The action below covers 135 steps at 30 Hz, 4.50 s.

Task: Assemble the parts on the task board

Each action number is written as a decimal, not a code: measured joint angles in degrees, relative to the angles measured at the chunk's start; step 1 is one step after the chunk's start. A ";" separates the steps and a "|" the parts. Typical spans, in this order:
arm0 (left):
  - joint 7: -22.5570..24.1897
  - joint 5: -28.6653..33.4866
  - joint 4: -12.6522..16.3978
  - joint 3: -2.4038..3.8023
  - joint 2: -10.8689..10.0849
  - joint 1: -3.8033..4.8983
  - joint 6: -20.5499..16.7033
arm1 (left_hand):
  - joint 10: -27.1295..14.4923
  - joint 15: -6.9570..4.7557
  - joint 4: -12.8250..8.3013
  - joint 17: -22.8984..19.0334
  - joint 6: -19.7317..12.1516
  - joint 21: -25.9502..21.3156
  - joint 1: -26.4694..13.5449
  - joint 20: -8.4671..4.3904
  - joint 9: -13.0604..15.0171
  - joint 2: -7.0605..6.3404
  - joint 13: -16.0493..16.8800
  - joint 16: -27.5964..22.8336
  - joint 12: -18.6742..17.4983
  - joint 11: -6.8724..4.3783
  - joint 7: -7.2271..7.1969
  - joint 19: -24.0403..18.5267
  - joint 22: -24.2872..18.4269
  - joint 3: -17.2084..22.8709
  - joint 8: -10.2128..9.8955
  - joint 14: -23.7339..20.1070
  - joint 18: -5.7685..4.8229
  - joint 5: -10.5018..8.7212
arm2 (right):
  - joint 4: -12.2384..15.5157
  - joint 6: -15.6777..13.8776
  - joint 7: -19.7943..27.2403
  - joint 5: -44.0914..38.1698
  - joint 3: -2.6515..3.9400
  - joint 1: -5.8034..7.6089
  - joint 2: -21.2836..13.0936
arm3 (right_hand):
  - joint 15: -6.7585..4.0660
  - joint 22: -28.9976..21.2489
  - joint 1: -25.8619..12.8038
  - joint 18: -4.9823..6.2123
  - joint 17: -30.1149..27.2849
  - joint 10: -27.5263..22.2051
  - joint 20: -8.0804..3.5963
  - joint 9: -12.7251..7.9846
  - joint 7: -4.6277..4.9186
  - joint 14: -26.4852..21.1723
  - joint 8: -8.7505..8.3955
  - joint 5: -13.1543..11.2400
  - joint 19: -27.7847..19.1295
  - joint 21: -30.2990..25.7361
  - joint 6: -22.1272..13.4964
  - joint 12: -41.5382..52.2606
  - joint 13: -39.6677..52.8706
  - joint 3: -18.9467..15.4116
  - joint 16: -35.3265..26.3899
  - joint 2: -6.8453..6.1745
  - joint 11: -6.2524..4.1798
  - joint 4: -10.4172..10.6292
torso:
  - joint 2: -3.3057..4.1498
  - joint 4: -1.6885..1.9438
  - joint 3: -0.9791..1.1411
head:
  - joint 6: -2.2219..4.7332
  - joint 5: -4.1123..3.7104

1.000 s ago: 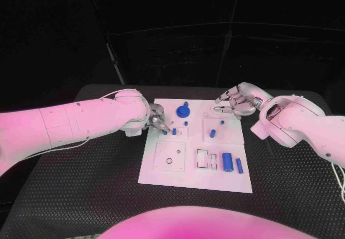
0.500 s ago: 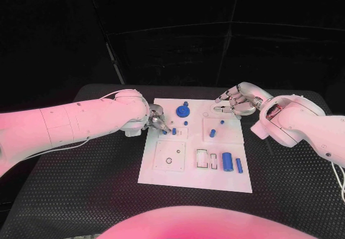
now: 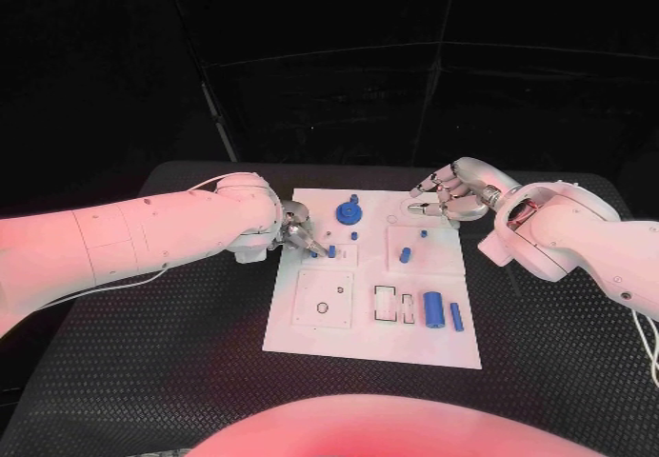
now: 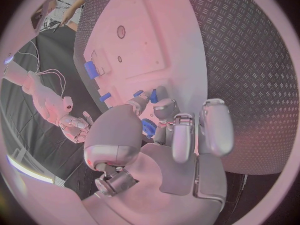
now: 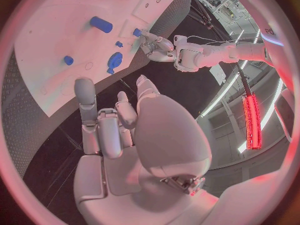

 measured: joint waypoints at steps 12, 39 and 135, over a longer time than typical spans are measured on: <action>-0.05 0.01 1.99 -0.07 -1.43 0.07 -4.00 | 0.00 0.00 1.96 0.00 -0.32 0.00 -0.51 -0.21 -0.10 0.51 -0.58 0.00 0.00 0.01 0.32 -0.21 -0.18 -2.26 0.30 0.00 0.00 0.00 | -0.25 0.00 0.00 0.00 0.00 0.00 0.17 | 0.00 0.00 0.00 0.00 0.00 0.00 0.00 0.00 0.00 0.00 0.00 0.00 0.00 0.00 0.00 0.00 0.00 0.00 0.00 0.00 0.00 0.00 | 0.00 -0.01 -0.05 | 0.43 -0.44; 21.77 4.10 1.65 -1.22 0.50 0.77 -26.77 | -23.45 6.49 -1.54 -33.63 -6.80 -44.66 26.98 6.13 -17.50 -3.47 -32.50 -42.51 -31.46 7.85 8.61 -19.62 -41.27 -3.93 -15.93 -16.20 5.43 1.06 | -1.09 0.01 0.10 0.08 -0.01 -0.02 0.75 | 0.00 -0.14 0.00 0.00 -0.05 0.00 0.00 -0.05 0.00 0.00 0.00 0.00 0.00 -0.22 0.00 0.00 -0.06 0.00 0.00 0.00 0.00 0.00 | -0.03 -0.09 0.08 | 2.13 -1.37; 27.72 -13.39 -4.50 -2.03 5.23 -0.50 -20.08 | -12.65 4.72 -7.76 -13.58 8.61 -24.16 28.00 3.88 -32.00 -2.18 -48.77 -14.02 -51.28 7.35 7.79 -2.04 -22.84 7.00 -32.68 -0.01 3.56 1.06 | -1.35 0.34 0.45 0.23 0.00 -0.02 1.67 | 0.00 -0.11 -0.30 0.00 -0.09 0.00 0.00 -0.03 0.00 0.00 0.20 0.00 0.00 -0.22 0.00 0.00 -0.07 -0.14 0.00 0.30 0.00 0.14 | 0.01 -0.23 -0.01 | 2.10 -1.16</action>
